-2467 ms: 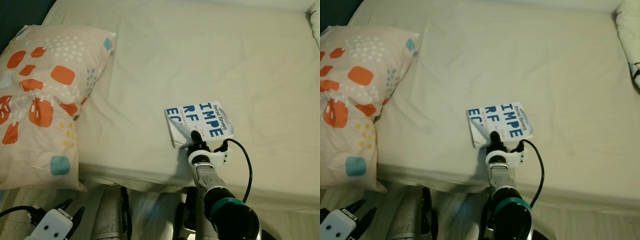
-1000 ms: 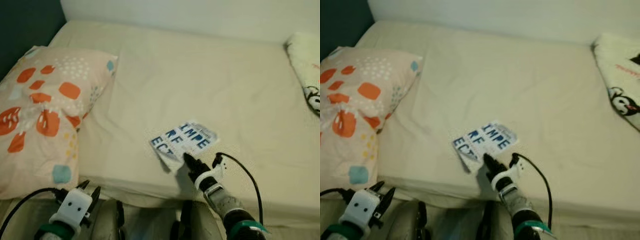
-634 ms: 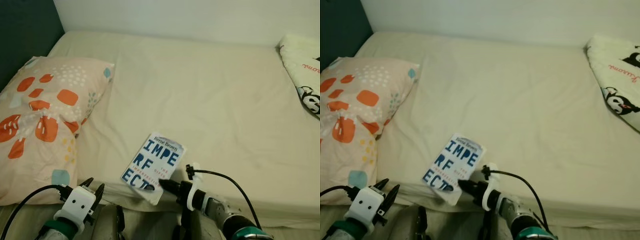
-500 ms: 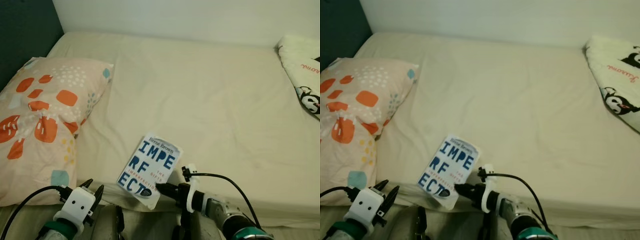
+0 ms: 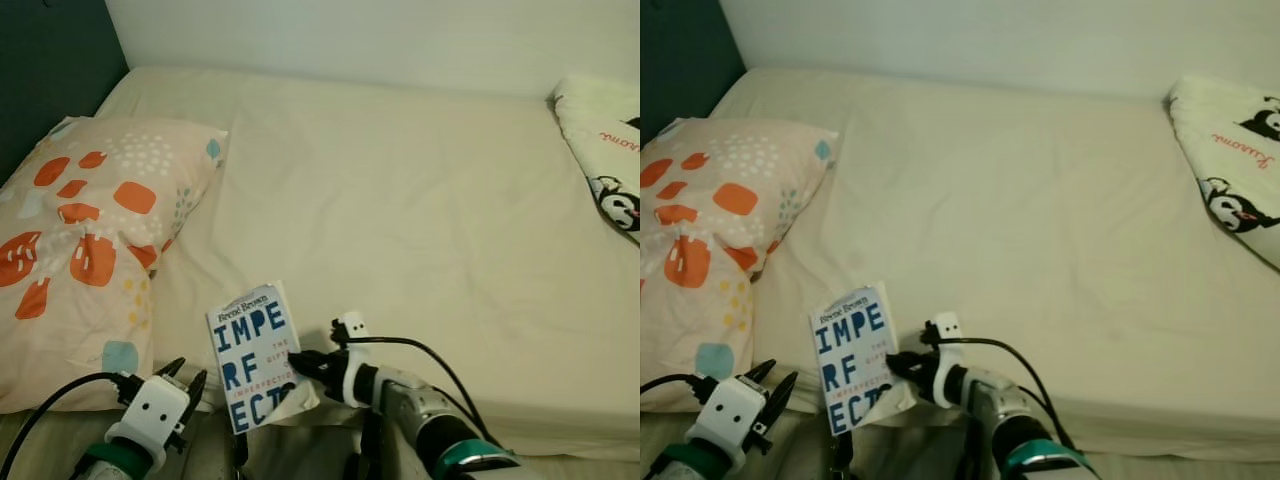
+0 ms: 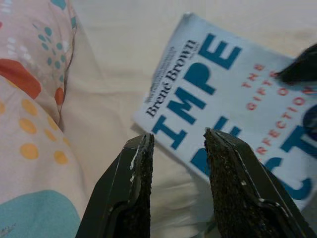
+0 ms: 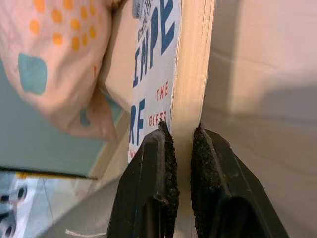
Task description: Clean up the room
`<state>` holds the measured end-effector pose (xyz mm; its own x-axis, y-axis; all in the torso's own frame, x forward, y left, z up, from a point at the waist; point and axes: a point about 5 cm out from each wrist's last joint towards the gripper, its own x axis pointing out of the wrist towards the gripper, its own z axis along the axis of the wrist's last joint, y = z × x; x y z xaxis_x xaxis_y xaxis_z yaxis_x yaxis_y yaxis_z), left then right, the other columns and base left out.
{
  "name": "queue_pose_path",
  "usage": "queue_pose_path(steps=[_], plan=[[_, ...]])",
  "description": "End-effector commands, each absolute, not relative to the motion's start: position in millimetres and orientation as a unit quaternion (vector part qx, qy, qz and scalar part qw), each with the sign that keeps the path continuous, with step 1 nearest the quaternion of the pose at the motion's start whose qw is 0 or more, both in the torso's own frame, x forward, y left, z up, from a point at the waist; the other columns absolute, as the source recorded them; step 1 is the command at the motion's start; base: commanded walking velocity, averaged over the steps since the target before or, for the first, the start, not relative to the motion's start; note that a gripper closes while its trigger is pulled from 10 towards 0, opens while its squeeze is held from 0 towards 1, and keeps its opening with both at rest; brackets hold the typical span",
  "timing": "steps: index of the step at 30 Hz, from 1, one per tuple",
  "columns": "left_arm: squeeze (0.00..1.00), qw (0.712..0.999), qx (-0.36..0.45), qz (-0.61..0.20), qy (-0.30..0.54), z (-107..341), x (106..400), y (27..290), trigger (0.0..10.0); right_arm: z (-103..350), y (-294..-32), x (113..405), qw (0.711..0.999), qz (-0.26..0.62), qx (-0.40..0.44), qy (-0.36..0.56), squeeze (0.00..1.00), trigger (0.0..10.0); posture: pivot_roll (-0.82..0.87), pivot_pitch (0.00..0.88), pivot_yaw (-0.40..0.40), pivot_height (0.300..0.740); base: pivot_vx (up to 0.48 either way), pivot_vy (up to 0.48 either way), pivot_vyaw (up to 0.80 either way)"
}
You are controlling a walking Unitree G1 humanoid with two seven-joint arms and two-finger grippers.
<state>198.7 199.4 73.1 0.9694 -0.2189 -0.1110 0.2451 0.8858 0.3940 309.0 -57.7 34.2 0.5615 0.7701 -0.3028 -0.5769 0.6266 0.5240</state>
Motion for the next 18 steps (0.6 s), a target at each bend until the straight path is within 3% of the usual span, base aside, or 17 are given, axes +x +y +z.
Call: queue_pose_path(steps=[1, 11, 18], plan=[[0.0, 0.968, 0.213, -0.122, 0.048, 66.5, 193.0, 202.1, 10.0, 33.5, -56.4, 311.5, 0.876, 0.35, 0.209, 0.259, 0.0, 0.0, 0.17, 0.114, 0.002, 0.611, 0.0, 0.0, 0.0], [0.0, 0.968, 0.214, -0.121, 0.051, 66.4, 188.7, 204.2, 10.0, 31.4, -77.8, 323.1, 0.893, 0.176, 0.324, 0.26, 0.0, 0.0, 0.18, 0.121, 0.0, 0.611, 0.0, 0.0, 0.0], [0.0, 0.968, 0.214, -0.121, 0.053, 65.9, 187.9, 204.2, 10.0, 22.0, -90.2, 319.6, 0.896, 0.121, 0.323, 0.279, 0.0, 0.0, 0.17, 0.123, 0.001, 0.611, 0.0, 0.0, 0.0]])
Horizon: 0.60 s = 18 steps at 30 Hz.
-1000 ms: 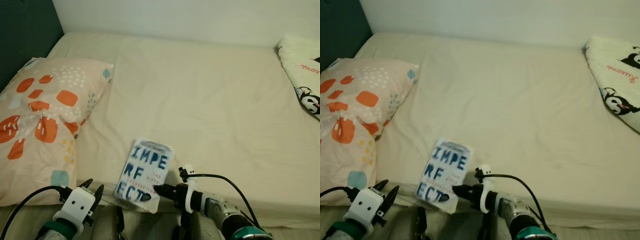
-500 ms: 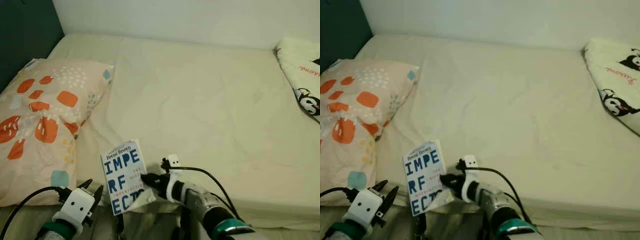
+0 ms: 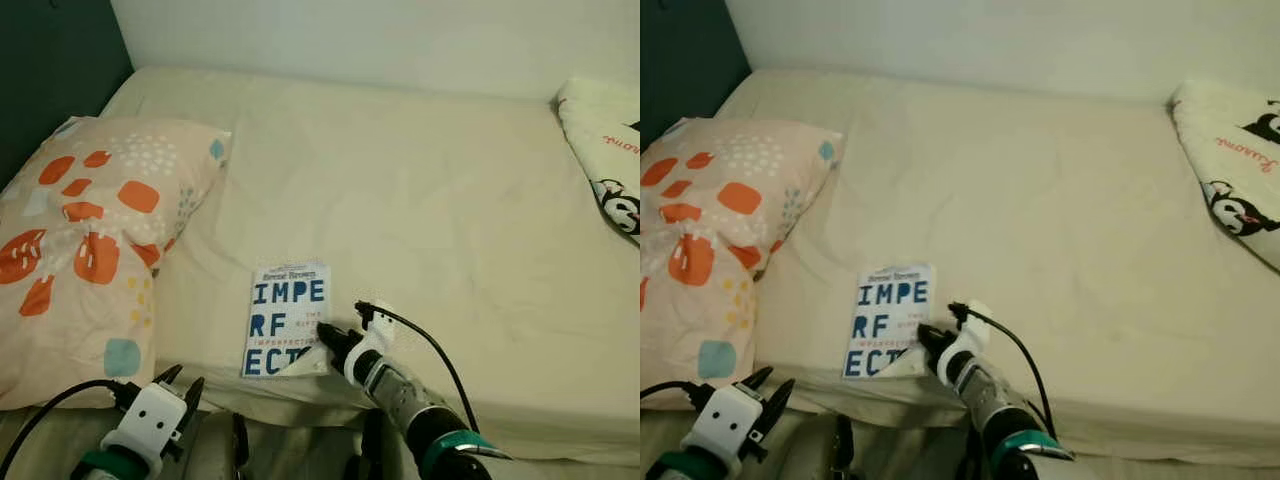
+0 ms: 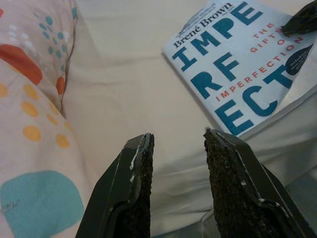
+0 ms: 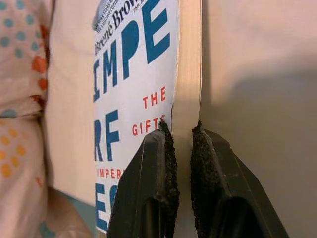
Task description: Clean up the room
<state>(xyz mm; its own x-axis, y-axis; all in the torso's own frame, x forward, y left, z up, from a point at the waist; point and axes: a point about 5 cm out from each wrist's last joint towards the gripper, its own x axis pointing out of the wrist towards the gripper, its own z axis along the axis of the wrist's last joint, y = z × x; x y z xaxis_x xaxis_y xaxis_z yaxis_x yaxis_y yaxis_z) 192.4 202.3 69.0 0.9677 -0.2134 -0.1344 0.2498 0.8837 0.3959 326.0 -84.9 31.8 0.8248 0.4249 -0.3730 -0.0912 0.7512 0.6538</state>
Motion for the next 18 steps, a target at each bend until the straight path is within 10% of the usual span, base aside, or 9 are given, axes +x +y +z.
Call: queue_pose_path(steps=[1, 18], plan=[[0.0, 0.968, 0.214, -0.122, 0.052, 66.0, 188.2, 204.2, 10.0, 18.8, -93.2, 317.6, 0.896, 0.112, 0.32, 0.285, 0.0, 0.0, 0.17, 0.125, 0.002, 0.611, 0.0, 0.0, 0.0], [0.0, 0.968, 0.211, -0.125, 0.053, 65.3, 189.5, 202.1, 10.0, 0.4, -57.5, 291.9, 0.873, 0.134, 0.338, 0.324, 0.0, 0.0, 0.16, 0.14, 0.012, 0.611, 0.0, 0.0, 0.0]])
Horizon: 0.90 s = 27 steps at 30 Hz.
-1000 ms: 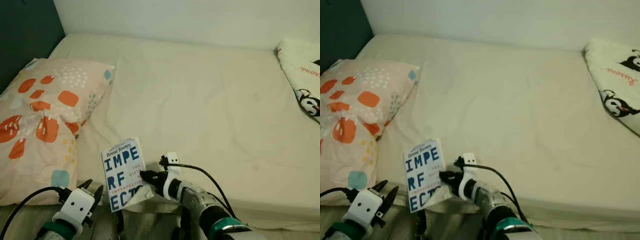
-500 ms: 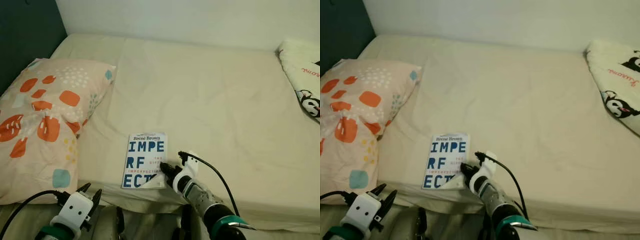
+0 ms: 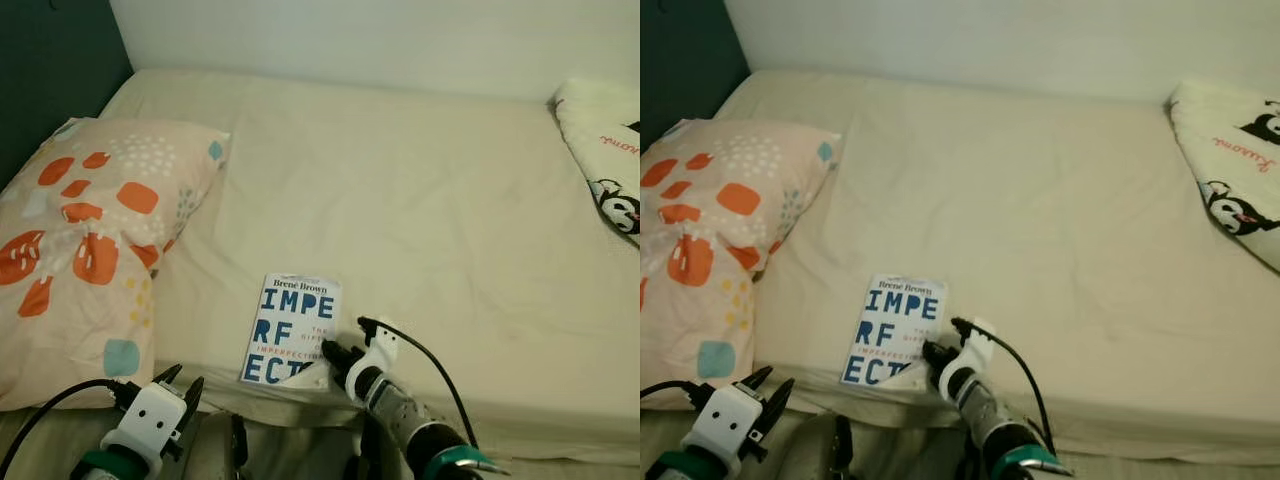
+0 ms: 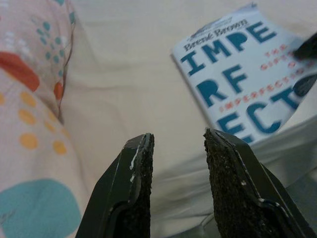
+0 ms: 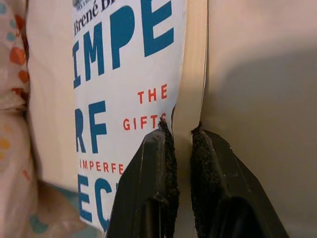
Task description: Clean up the room
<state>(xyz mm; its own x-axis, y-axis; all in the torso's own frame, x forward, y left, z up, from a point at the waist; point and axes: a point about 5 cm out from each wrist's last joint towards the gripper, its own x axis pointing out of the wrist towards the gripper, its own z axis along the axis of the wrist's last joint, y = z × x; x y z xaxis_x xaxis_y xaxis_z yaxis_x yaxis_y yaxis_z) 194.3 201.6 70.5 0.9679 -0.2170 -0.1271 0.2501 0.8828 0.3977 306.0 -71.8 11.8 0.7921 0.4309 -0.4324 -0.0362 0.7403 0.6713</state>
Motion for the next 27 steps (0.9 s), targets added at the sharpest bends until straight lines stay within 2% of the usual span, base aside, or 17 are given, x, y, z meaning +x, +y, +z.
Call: queue_pose_path(steps=[1, 8, 12, 19, 20, 21, 22, 27], plan=[[0.0, 0.968, 0.211, -0.125, 0.053, 65.3, 189.5, 202.0, 10.0, 0.3, -55.9, 291.3, 0.872, 0.134, 0.339, 0.325, 0.0, 0.0, 0.16, 0.14, 0.012, 0.611, 0.0, 0.0, 0.0], [0.0, 0.968, 0.212, -0.126, 0.052, 65.7, 190.0, 202.3, 10.0, 2.1, -46.5, 290.6, 0.866, 0.128, 0.359, 0.322, 0.0, 0.0, 0.16, 0.143, 0.014, 0.611, 0.0, 0.0, 0.0], [0.0, 0.967, 0.213, -0.127, 0.053, 66.1, 190.4, 202.8, 10.0, 9.8, -42.1, 298.2, 0.856, 0.082, 0.406, 0.311, 0.0, 0.0, 0.16, 0.143, 0.014, 0.611, 0.0, 0.0, 0.0], [0.0, 0.967, 0.213, -0.127, 0.052, 66.0, 190.8, 202.7, 10.0, 13.1, -42.1, 301.4, 0.855, 0.076, 0.413, 0.305, 0.0, 0.0, 0.16, 0.14, 0.012, 0.611, 0.0, 0.0, 0.0], [0.0, 0.967, 0.213, -0.127, 0.052, 65.9, 190.9, 202.7, 10.0, 12.9, -41.8, 301.0, 0.857, 0.08, 0.408, 0.305, 0.0, 4.9, 0.16, 0.14, 0.011, 0.611, 0.0, 0.0, 0.0], [0.0, 0.968, 0.213, -0.126, 0.052, 65.7, 190.9, 202.6, 10.0, 12.7, -41.7, 300.7, 0.858, 0.083, 0.405, 0.305, 0.0, 4.9, 0.16, 0.14, 0.01, 0.611, 0.0, 0.0, 0.0], [0.0, 0.968, 0.212, -0.126, 0.053, 65.6, 190.9, 202.7, 10.0, 11.6, -41.8, 299.7, 0.859, 0.084, 0.402, 0.307, 1.0, 10.0, 0.16, 0.138, 0.01, 0.611, 0.0, 0.0, 0.0], [0.0, 0.968, 0.212, -0.126, 0.052, 65.3, 191.3, 202.5, 10.0, 8.9, -41.6, 296.7, 0.855, 0.09, 0.404, 0.312, 1.0, 10.0, 0.16, 0.137, 0.009, 0.611, 0.0, 0.0, 0.0]])
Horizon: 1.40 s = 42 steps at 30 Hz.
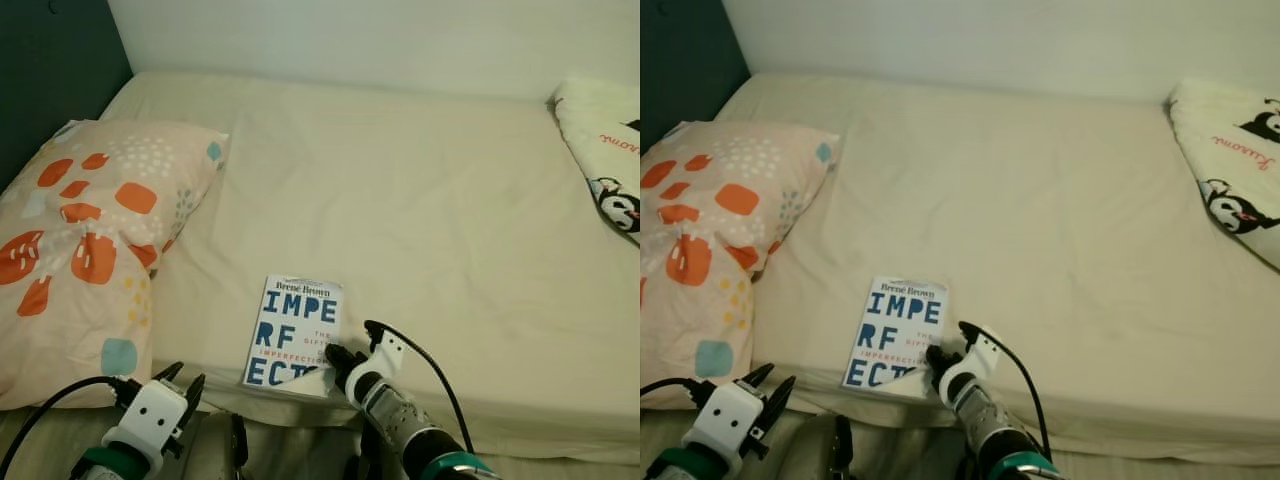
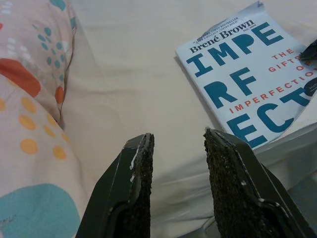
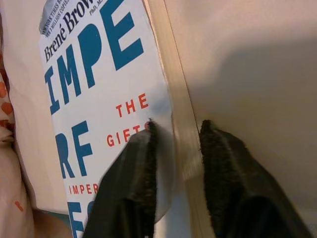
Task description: Clean up the room
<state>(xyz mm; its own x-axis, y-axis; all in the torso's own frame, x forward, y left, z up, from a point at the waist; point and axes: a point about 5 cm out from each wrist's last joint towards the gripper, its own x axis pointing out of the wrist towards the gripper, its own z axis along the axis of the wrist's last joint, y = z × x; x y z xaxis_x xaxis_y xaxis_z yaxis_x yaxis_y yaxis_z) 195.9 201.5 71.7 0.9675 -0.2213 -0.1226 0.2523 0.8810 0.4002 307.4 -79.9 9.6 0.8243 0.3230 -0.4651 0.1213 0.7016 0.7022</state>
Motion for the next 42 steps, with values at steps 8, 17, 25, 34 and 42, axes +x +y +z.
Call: queue_pose_path(steps=[8, 17, 25, 34, 42], plan=[[0.0, 0.968, 0.211, -0.127, 0.049, 65.3, 195.0, 201.0, 10.0, 12.8, -44.8, 300.5, 0.879, 0.115, 0.357, 0.293, 0.0, 10.0, 0.15, 0.124, 0.012, 0.611, 0.0, 0.0, 0.0], [0.0, 0.968, 0.21, -0.127, 0.044, 65.5, 199.0, 199.1, 10.0, 23.6, -78.9, 316.9, 0.902, 0.115, 0.332, 0.25, 0.0, 10.0, 0.15, 0.106, 0.009, 0.611, 0.0, 0.0, 0.0], [0.0, 0.969, 0.207, -0.128, 0.04, 64.0, 202.7, 196.7, 10.0, 32.3, -143.9, 329.4, 0.933, 0.056, 0.29, 0.207, 0.0, 10.0, 0.13, 0.086, 0.007, 0.611, 0.0, 0.0, 0.0], [0.0, 0.969, 0.207, -0.129, 0.038, 61.8, 206.2, 194.9, 10.0, 60.5, -156.0, 344.1, 0.946, 0.117, 0.267, 0.138, 0.0, 10.0, 0.12, 0.061, -0.004, 0.611, 0.0, 0.0, 0.0], [0.0, 0.965, 0.214, -0.123, 0.091, 40.8, 193.1, 204.6, 10.0, 86.8, -95.8, 331.9, 0.877, 0.423, 0.206, 0.094, 0.0, 0.0, 0.12, 0.052, -0.015, 0.611, 0.0, 0.0, 0.0]])
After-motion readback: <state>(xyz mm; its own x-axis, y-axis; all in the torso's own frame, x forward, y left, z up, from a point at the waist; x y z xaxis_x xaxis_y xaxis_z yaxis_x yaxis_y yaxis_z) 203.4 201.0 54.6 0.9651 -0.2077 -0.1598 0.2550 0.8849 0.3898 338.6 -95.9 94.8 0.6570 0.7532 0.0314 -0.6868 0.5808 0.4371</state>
